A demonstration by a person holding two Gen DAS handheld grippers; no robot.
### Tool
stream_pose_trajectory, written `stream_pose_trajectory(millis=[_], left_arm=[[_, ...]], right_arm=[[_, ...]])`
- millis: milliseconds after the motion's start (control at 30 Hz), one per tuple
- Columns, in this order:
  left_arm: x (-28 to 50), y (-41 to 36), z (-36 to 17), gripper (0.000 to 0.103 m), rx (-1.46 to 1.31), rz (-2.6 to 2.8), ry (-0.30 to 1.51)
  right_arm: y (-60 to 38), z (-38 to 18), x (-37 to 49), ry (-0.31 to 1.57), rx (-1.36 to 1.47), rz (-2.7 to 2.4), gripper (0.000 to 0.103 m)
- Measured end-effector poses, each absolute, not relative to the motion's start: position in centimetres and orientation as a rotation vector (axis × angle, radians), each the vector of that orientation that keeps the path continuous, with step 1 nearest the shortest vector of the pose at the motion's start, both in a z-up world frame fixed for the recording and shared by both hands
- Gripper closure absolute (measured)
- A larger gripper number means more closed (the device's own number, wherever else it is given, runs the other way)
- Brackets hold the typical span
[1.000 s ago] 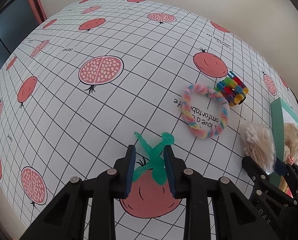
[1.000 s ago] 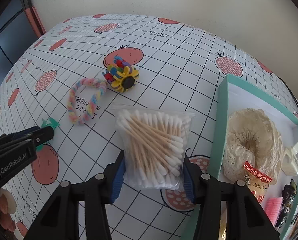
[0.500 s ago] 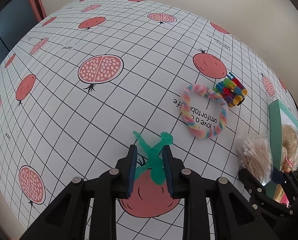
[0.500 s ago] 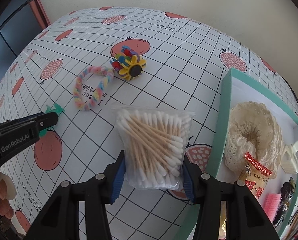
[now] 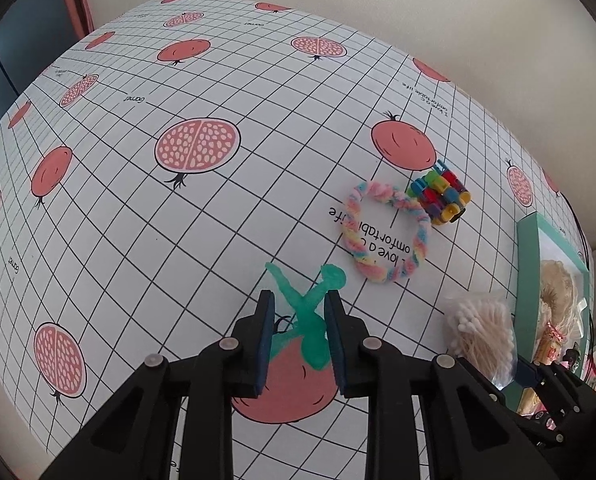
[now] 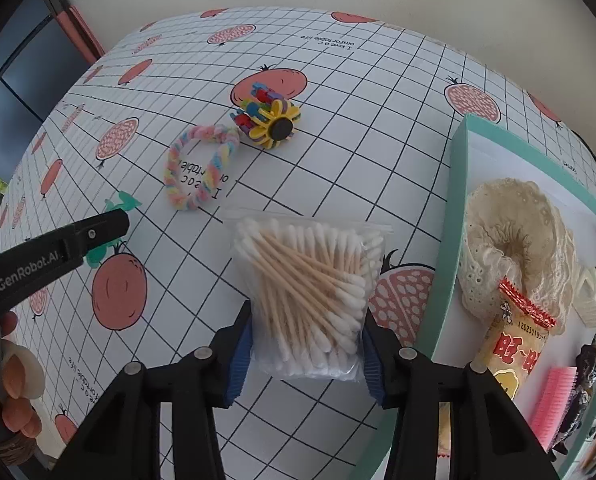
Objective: Organize objects
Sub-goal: 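Carry the green figure with the left tool while the right tool carries the swab bag over the tray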
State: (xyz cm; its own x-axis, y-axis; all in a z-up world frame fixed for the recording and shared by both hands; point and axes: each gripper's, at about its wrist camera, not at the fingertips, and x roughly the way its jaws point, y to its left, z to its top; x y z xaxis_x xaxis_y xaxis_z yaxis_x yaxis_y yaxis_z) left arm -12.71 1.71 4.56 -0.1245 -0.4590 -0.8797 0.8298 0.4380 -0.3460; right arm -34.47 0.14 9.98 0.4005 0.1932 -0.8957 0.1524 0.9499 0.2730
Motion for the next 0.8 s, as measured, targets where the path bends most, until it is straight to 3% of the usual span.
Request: stream_pose_trajectory(millis=[800], left_arm=[[-14.0,1.5,10.5,0.077,0.226,-1.182,1.185]], right_arm=[[-4.5,15.7,-37.6,0.976,0.410,-0.027,0.057]])
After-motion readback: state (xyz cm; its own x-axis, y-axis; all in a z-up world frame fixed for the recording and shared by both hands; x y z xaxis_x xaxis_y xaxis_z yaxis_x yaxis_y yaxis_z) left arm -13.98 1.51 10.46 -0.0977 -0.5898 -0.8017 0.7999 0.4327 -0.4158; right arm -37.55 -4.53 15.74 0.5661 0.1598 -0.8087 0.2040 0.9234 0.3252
